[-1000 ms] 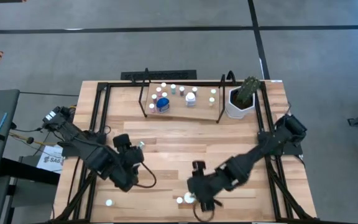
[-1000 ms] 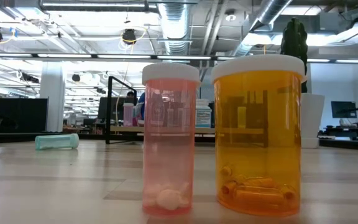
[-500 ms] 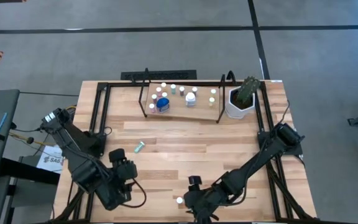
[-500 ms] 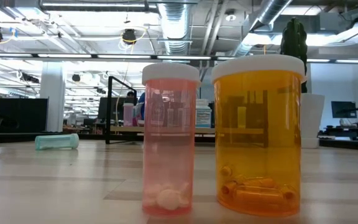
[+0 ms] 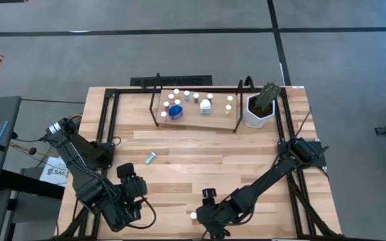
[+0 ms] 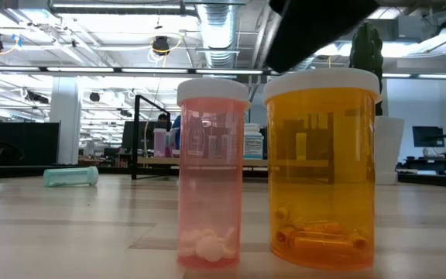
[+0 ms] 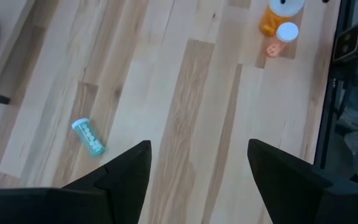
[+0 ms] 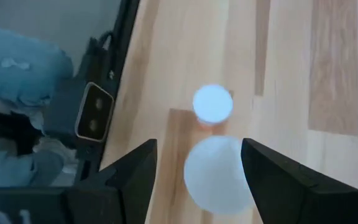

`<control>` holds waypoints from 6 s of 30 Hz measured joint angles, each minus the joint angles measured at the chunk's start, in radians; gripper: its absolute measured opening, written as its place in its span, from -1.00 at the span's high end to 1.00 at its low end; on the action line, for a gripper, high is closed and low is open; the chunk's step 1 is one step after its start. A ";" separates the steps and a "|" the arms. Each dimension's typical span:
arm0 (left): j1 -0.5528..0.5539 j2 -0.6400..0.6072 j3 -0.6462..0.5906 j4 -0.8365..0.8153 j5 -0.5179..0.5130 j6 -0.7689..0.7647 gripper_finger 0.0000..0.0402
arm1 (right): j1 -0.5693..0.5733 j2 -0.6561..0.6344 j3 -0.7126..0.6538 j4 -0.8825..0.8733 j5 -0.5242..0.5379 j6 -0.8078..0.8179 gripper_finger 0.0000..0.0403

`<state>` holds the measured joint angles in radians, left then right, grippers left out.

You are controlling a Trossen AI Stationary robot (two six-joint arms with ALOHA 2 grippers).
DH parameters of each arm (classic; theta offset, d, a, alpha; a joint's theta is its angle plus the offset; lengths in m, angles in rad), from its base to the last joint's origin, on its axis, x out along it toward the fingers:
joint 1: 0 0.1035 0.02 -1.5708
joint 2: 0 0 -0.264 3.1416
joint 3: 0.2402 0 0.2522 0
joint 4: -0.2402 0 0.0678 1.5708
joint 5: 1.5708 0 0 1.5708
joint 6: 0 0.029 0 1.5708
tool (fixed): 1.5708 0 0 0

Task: Pick and place medicine bottles onto shelf by color
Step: Put the orange pill bottle on the shelf

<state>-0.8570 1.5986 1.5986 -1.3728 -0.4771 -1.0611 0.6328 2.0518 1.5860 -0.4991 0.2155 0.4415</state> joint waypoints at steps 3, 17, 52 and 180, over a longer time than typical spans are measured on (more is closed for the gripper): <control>0.001 0.000 0.000 0.000 -0.006 0.000 -0.26 | -0.001 -0.001 0.000 -0.012 0.031 -0.010 -0.27; 0.001 0.007 0.000 0.002 -0.007 -0.021 -0.26 | 0.000 -0.001 0.000 -0.047 0.046 -0.011 -0.27; 0.001 0.007 0.000 0.002 -0.005 -0.020 -0.26 | -0.002 -0.014 -0.104 0.085 -0.009 0.058 0.00; 0.298 0.007 0.000 -0.047 -0.079 0.083 -0.26 | -1.144 -0.427 -0.451 0.051 -0.169 -0.510 -0.14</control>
<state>-0.5591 1.6054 1.5990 -1.4197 -0.5564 -0.9781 -0.5110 1.6249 1.1355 -0.4480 0.0464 -0.0685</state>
